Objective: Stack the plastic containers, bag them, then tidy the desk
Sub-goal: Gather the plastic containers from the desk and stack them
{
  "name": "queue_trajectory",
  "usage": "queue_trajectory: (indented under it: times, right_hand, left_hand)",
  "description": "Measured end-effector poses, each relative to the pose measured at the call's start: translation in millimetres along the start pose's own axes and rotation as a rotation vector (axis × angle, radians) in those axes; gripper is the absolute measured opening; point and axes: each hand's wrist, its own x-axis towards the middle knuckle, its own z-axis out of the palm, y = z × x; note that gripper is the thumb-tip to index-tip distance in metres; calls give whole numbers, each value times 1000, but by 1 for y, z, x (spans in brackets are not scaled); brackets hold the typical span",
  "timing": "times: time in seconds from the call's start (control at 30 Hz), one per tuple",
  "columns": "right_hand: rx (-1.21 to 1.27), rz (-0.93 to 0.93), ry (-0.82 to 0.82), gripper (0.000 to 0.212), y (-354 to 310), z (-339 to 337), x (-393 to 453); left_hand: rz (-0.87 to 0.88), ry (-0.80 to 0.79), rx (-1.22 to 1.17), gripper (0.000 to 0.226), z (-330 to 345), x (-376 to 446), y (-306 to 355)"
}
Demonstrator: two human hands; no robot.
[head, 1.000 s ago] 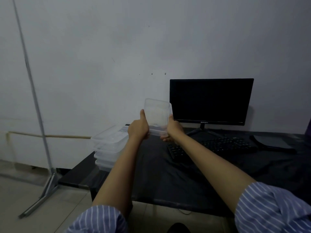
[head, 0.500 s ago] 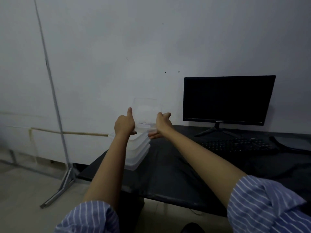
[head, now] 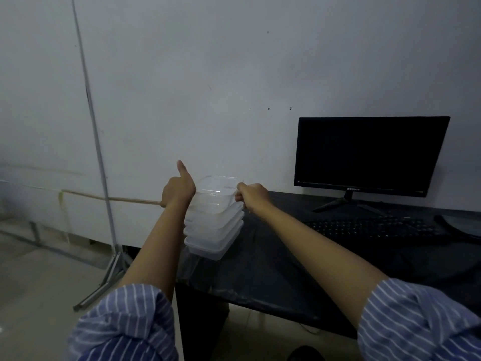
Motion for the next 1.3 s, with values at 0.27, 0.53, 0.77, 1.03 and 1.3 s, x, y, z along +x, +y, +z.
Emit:
queue_trajectory:
  times: [0.27,0.53,0.77,1.03,1.3]
  right_hand:
    - [42,-8,-23,29,7,1,0]
    - [54,-9,-69,32,11,0,-1]
    - [86,-45,-31,35,14,-4,0]
    - [177,-140,-14,29,18,-18,-22]
    - [245,-177,-247,27,21,5,-85]
  left_hand:
    - [14,54,-6,87,2,1,-11]
    - [40,86,-33,88,0,5,-7]
    - [28,106,-50,84,-1,7,-12]
    - [28,284,-313,76,-14,16,-42]
    - [-78,371,-356,61,-16,-2,-87]
